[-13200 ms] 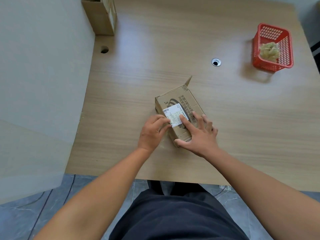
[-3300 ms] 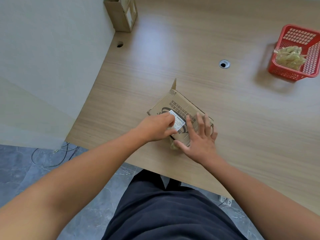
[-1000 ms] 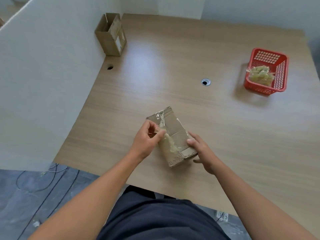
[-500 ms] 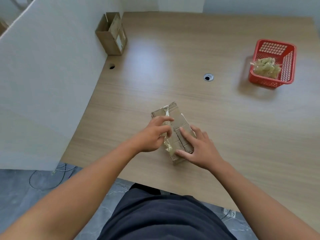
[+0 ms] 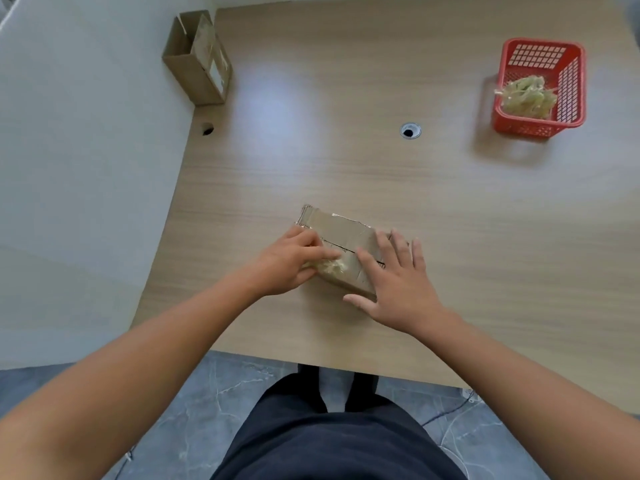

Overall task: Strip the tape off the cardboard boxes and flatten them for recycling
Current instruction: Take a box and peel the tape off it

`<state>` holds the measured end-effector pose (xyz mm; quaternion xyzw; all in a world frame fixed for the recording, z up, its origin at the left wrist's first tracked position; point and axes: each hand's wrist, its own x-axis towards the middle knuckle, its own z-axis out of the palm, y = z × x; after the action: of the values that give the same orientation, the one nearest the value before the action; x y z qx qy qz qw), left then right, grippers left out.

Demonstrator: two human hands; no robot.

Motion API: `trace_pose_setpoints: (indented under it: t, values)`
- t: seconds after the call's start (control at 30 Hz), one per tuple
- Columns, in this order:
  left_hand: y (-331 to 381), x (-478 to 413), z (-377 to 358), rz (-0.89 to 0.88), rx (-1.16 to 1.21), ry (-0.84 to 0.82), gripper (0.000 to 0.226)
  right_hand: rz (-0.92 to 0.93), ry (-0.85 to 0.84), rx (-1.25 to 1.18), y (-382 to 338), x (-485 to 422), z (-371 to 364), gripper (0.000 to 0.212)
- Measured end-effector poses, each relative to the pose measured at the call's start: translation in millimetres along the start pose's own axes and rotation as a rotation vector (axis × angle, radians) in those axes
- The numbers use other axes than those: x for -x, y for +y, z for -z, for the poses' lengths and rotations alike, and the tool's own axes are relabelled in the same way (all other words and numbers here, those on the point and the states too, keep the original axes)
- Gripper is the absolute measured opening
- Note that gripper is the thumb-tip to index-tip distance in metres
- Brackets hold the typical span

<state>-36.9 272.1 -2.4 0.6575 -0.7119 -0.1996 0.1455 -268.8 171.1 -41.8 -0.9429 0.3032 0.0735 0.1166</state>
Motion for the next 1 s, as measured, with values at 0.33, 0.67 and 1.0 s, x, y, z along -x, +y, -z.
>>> trace_pose_setpoints:
  t: [0.33,0.67,1.0]
  values:
    - [-36,12,-2,-0.122,0.220,-0.007,0.018,-0.089,-0.106,-0.005,3,-22,15,0.063]
    - [-32,-3,-5,-0.137,0.115,0.135,0.056,-0.106,-0.237,-0.165,3,-29,35,0.079]
    - [-42,-40,27,0.184,0.470,-0.044,0.008,-0.277,0.351,-0.162,-54,-8,6,0.055]
